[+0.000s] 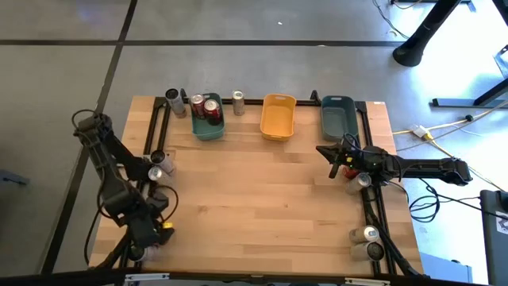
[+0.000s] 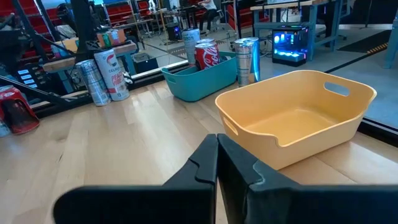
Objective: Sort soda cans
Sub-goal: Put the left red soda can into the green bin
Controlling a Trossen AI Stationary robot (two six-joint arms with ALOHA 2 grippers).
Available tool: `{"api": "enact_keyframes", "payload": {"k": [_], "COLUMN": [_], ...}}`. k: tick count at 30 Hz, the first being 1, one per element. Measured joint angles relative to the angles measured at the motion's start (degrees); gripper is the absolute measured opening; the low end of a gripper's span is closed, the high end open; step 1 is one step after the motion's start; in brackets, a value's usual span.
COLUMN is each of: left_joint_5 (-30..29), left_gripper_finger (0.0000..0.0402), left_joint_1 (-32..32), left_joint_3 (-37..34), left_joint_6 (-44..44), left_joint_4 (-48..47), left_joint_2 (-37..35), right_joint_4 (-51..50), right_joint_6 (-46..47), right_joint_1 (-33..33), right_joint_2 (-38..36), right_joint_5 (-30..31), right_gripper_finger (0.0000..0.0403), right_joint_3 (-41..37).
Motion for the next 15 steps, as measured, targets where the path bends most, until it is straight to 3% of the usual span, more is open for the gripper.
{"api": "enact_keyframes", "payload": {"k": [15], "left_joint_5": [0.2], "left_gripper_finger": [0.0392], "left_joint_1": [-2.9], "left_joint_3": [0.0], "left_joint_6": [-0.9], "left_joint_4": [-0.1], "left_joint_2": [4.2], "right_joint_4": [0.0], "right_joint_6": [0.0], "right_joint_1": [0.0], "right_joint_2": [0.0], "right_joint_5": [0.5], "right_gripper_finger": [0.0010], "right_joint_3": [0.0]}}
